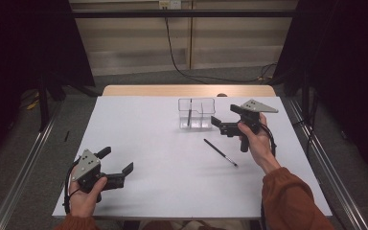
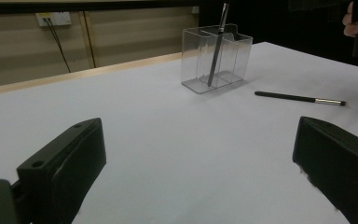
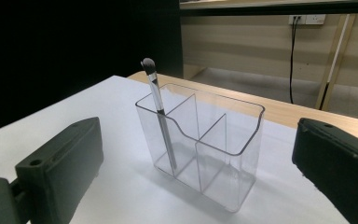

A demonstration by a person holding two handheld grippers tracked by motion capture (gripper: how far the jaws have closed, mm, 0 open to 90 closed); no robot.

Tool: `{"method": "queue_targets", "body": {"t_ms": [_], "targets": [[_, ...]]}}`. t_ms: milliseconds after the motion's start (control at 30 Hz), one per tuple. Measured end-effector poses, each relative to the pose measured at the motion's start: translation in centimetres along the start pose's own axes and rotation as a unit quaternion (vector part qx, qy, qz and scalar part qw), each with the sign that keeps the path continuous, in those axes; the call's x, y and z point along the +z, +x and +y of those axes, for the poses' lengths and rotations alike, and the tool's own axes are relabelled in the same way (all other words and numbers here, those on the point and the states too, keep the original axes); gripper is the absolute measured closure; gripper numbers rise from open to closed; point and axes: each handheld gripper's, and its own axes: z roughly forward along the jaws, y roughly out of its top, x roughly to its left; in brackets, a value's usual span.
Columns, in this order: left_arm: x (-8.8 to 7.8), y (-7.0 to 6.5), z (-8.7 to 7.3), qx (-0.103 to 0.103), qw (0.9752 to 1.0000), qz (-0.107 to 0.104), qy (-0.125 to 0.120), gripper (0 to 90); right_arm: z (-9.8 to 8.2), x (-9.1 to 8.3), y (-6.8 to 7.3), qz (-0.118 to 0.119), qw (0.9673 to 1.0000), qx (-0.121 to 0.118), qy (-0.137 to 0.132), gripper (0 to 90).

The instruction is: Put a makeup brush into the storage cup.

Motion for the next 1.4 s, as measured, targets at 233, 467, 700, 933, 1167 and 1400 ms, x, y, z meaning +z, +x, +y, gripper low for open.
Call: {"method": "queue_targets", "body": {"t_ms": [233, 467, 700, 933, 1167, 1400], "targets": [[-0.1, -0.1, 0.0, 0.0, 1.0, 0.001, 0.001, 2.5, -0.7, -1.0, 0.1, -0.004, 1.0, -0.005, 0.005, 1.2], [-0.1, -0.1, 0.1, 0.0, 1.0, 0.002, 0.0, 2.5, -0.8, -2.3, -0.2, -0.001, 0.9999, 0.004, 0.014, 0.8], [-0.2, -0.1, 0.1, 0.001, 1.0, 0.003, -0.001, 2.5, -1.5, -3.8, -0.5, -0.009, 0.9999, 0.003, 0.014, 0.8], [-0.1, -0.3, 0.2, 0.0, 1.0, 0.002, -0.005, 2.4, -1.7, -5.6, -0.6, -0.018, 0.9998, 0.002, 0.001, 0.9], [-0.3, -0.4, 0.2, 0.003, 1.0, 0.001, -0.004, 2.4, -2.4, -7.6, -0.7, -0.026, 0.9997, 0.003, 0.002, 0.9], [-0.3, -0.5, 0.2, 0.003, 1.0, 0.003, -0.002, 2.3, -3.2, -9.6, -0.7, -0.035, 0.9994, 0.003, -0.007, 0.9]]}}
